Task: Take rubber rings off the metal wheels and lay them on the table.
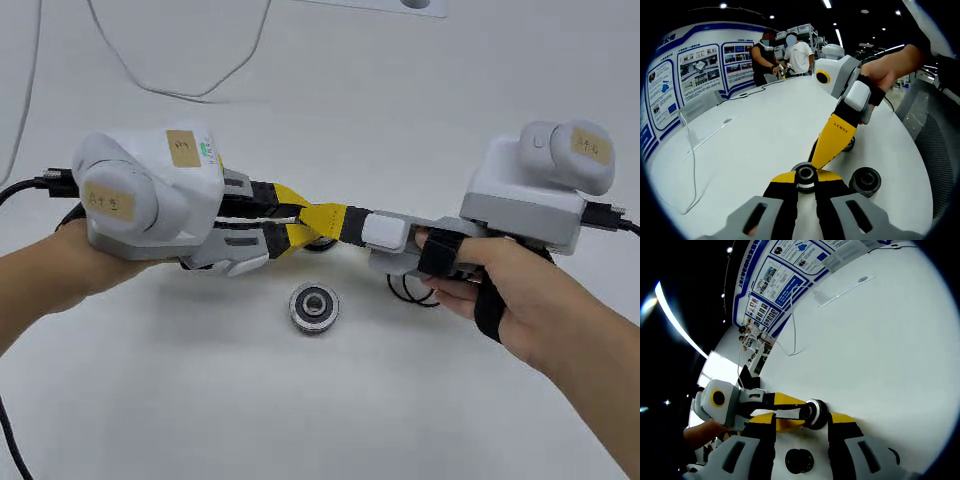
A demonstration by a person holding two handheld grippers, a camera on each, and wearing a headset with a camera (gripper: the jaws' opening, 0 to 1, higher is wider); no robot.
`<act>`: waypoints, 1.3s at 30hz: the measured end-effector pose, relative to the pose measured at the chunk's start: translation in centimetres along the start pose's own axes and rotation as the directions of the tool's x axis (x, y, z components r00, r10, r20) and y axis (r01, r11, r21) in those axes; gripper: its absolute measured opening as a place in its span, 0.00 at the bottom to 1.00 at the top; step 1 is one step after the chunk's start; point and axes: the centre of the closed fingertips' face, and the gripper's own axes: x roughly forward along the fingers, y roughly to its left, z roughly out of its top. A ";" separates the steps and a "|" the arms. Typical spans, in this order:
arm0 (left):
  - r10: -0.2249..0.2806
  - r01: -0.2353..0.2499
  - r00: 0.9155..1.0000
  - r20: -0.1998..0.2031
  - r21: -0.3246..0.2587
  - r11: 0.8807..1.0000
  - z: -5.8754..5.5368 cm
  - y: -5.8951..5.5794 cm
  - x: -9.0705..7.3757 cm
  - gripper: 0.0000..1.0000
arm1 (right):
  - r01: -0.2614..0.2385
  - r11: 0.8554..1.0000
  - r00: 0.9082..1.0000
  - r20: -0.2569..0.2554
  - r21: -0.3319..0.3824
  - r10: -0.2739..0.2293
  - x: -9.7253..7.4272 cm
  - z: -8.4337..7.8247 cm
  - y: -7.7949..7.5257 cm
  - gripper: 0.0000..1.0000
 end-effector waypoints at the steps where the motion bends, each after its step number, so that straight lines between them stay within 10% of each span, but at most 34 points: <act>1: 0.000 0.000 1.000 0.001 -0.001 1.000 0.0 0.0 0.0 0.12 | -0.002 1.000 1.000 -0.001 0.001 0.002 0.0 -0.1 0.1 0.43; 39: -0.007 0.007 1.000 -0.010 0.007 1.000 0.0 0.0 0.0 0.12 | -0.012 1.000 1.000 -0.007 0.024 0.013 -0.7 -0.4 0.6 0.38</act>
